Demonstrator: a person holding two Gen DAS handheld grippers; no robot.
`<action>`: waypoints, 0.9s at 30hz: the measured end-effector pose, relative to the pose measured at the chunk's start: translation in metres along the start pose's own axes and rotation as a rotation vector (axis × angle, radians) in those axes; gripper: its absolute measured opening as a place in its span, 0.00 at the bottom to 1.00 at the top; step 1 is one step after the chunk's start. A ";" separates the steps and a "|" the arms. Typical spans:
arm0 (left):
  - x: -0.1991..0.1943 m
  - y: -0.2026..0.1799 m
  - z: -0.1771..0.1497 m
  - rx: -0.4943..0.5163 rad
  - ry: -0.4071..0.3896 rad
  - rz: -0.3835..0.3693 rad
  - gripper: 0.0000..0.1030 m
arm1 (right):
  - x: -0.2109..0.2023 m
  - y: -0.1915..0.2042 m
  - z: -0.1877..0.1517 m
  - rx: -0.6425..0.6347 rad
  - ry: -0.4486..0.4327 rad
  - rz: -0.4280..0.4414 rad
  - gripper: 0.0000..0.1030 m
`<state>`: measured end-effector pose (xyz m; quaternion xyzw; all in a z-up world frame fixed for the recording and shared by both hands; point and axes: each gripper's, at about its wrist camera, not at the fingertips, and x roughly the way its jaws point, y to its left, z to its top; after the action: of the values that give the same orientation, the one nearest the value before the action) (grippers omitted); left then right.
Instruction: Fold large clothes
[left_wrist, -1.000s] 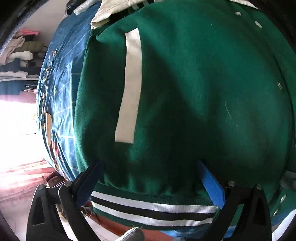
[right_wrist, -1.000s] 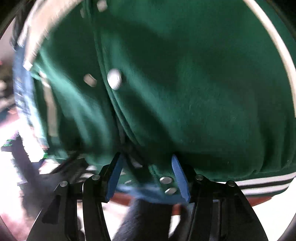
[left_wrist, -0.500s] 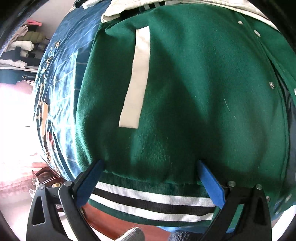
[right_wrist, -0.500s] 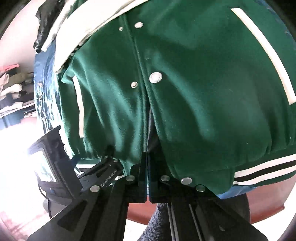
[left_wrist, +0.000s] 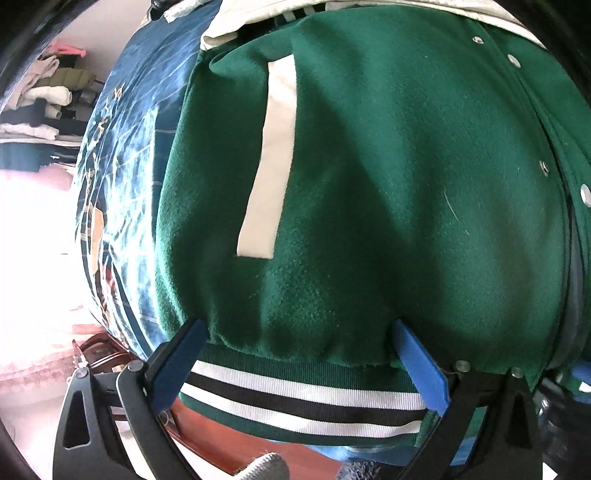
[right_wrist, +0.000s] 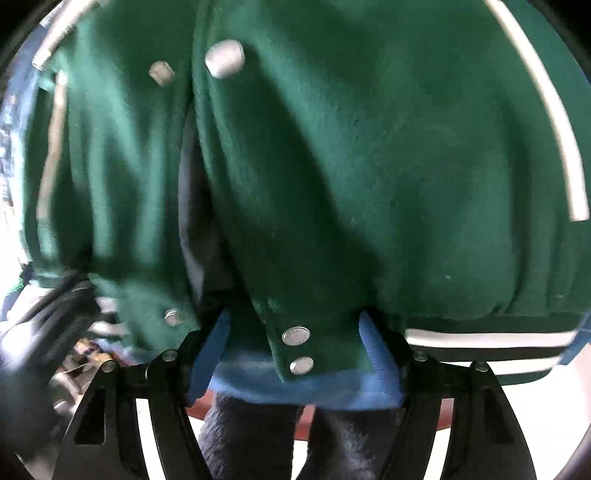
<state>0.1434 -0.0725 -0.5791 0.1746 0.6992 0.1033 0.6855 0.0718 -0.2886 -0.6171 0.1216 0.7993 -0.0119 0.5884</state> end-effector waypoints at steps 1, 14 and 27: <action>0.000 -0.001 0.000 0.006 -0.001 0.003 1.00 | -0.001 -0.001 -0.002 0.015 -0.015 -0.003 0.61; 0.003 0.004 0.001 0.009 -0.004 -0.028 1.00 | -0.066 0.005 -0.027 0.086 -0.096 0.276 0.20; -0.062 0.028 0.024 -0.093 -0.070 -0.176 1.00 | -0.105 -0.050 -0.010 0.259 -0.086 0.427 0.64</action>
<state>0.1705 -0.0726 -0.5120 0.0841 0.6818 0.0685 0.7235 0.0816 -0.3544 -0.5214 0.3614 0.7216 0.0054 0.5904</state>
